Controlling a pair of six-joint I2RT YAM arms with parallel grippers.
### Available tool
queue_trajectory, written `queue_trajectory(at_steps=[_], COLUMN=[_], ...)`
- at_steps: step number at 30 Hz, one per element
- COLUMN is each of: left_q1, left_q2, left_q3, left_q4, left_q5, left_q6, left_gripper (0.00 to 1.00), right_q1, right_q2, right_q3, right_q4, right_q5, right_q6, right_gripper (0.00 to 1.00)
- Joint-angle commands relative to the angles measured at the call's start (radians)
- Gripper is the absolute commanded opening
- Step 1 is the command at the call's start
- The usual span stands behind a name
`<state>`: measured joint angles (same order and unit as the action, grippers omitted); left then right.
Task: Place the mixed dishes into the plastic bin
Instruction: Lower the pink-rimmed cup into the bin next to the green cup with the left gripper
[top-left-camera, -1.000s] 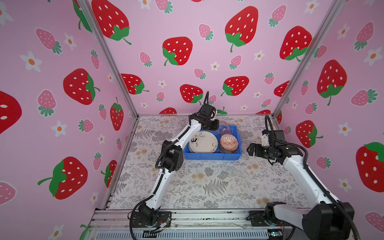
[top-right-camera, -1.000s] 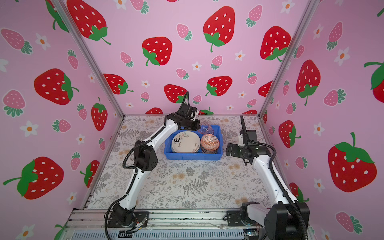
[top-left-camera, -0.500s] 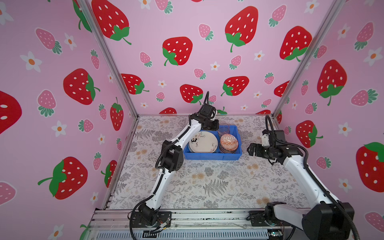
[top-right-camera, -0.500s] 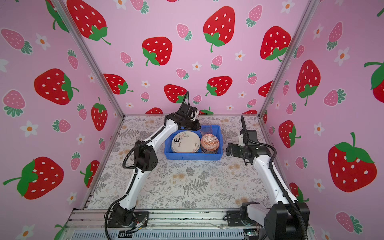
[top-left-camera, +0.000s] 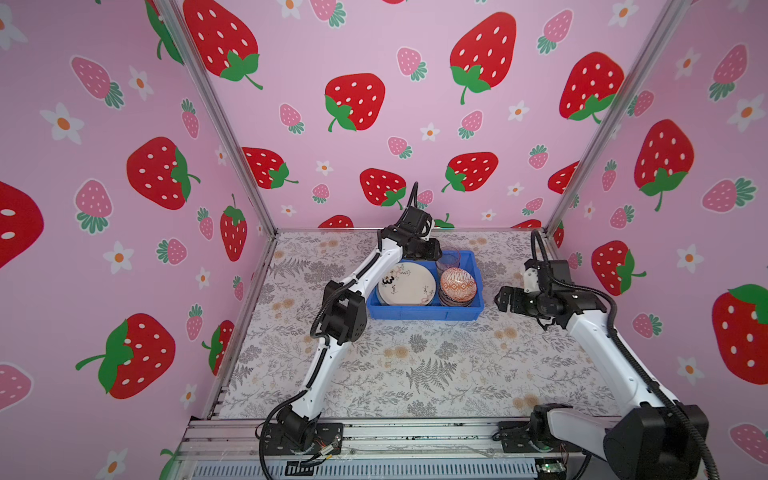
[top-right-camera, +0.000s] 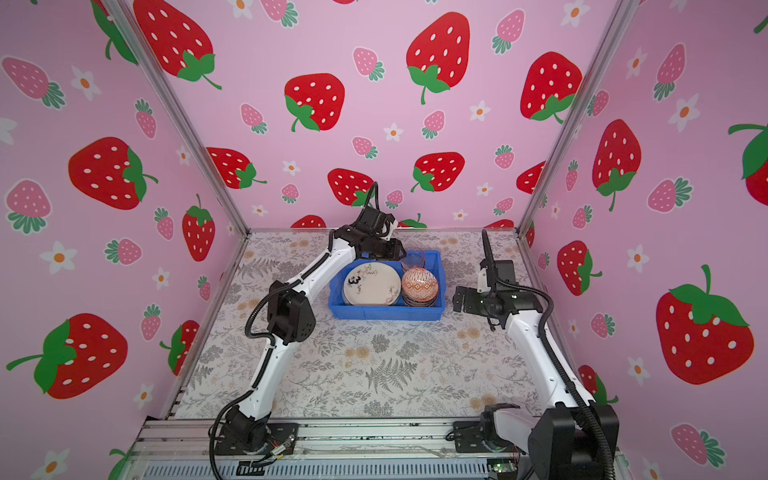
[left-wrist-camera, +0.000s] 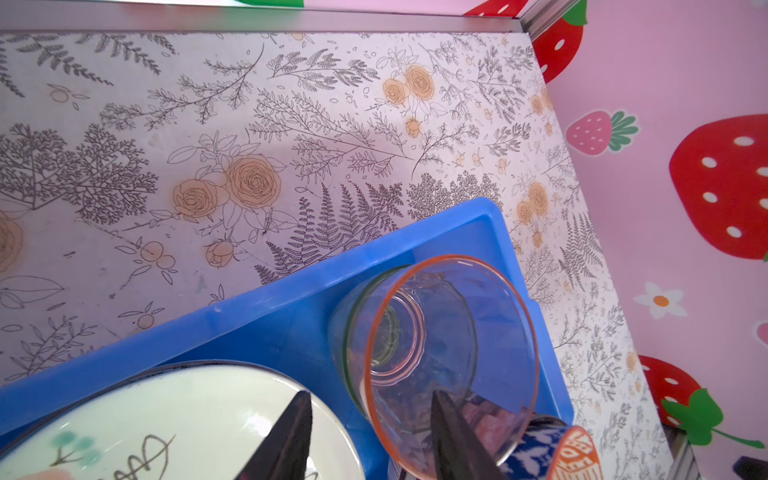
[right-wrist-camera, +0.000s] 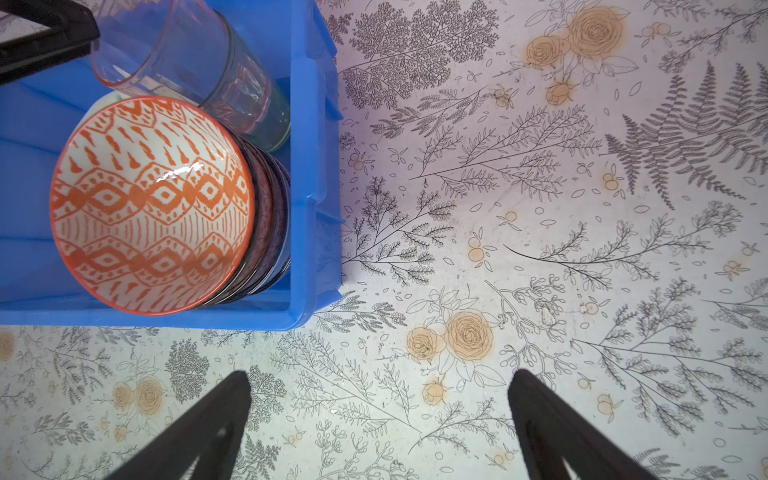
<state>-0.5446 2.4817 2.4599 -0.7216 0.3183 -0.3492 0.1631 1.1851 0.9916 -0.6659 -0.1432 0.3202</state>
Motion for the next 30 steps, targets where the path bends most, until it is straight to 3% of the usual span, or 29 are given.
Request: queue_trajectory(at_steps=[1,9,30], left_q1=[-0.006,-0.007,-0.012], left_q2=[-0.042,-0.052,-0.027], left_q3=[0.043,0.040,0.010], left_q4=[-0.001,0.014,0.097], left_q5=[0.013,0.033,0.126], left_q6=[-0.002,-0.020,-0.096], left_gripper=[0.55,0.69,0.75], right_q1=[-0.005,-0.007,-0.017], right_q2=[0.004,-0.021,-0.064], right_q3=[-0.002,-0.005,-0.013], right_q4=[0.006,-0.015,-0.043], right_q5=[-0.012,0.000,0.038], right_q6=[-0.013,-0.013,-0.017], right_gripper=[0.99,0.99,0.99])
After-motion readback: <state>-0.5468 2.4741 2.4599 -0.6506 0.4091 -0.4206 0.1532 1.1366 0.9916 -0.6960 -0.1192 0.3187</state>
